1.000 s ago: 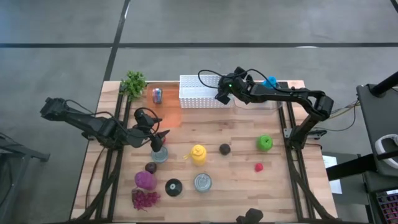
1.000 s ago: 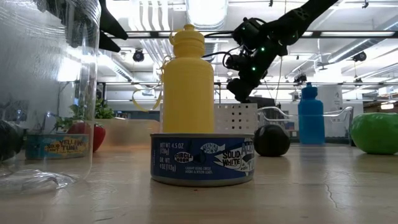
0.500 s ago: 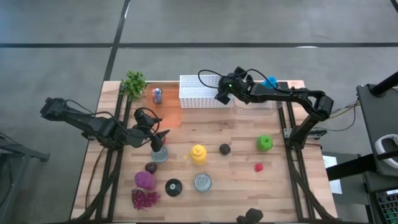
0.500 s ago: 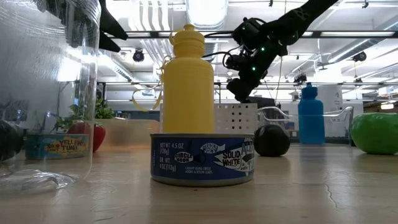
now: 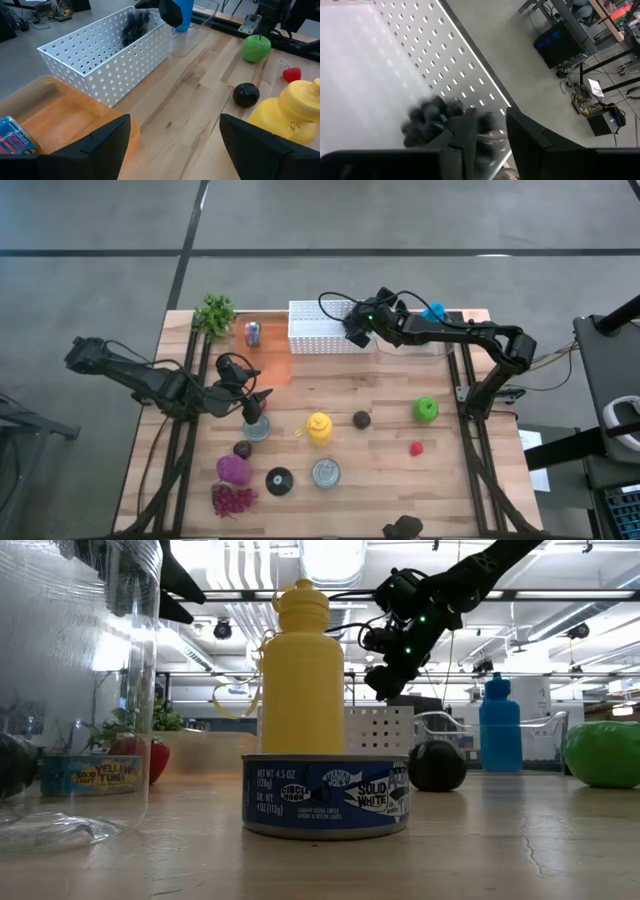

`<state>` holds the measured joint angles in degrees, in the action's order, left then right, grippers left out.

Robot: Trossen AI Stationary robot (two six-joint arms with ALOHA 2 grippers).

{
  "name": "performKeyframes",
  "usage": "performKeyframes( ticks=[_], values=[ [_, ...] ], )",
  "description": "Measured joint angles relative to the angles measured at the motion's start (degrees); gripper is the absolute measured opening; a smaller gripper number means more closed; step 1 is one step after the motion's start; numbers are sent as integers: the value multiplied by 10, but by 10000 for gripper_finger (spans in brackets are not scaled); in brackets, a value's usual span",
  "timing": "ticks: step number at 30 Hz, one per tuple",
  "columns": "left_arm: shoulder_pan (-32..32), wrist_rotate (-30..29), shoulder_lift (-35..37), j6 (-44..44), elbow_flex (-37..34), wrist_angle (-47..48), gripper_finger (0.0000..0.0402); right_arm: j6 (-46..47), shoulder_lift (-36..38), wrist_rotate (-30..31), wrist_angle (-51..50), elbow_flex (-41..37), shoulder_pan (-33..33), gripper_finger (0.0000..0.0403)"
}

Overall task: Pick & Place Food Item
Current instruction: Put the black grapes into the white bin, then put the yellow water bottle into the transparent bin

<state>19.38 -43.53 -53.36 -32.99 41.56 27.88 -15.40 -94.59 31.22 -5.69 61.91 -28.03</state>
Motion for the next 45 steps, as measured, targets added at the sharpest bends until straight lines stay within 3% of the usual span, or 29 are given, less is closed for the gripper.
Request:
performKeyframes(
  ticks=[14,20,27,33,45],
  values=[
    [0,0,0,1,0,0,300,-1,1,5,-2,6,0,181],
    [0,0,0,1,0,0,307,19,38,5,-85,38,4,186],
    [0,-5,0,1,0,0,313,63,98,-20,-174,71,29,175],
    [0,-4,0,1,0,0,309,64,159,-55,-182,68,85,159],
    [0,-5,0,1,0,0,299,80,215,-58,-180,44,249,71]
  ],
)
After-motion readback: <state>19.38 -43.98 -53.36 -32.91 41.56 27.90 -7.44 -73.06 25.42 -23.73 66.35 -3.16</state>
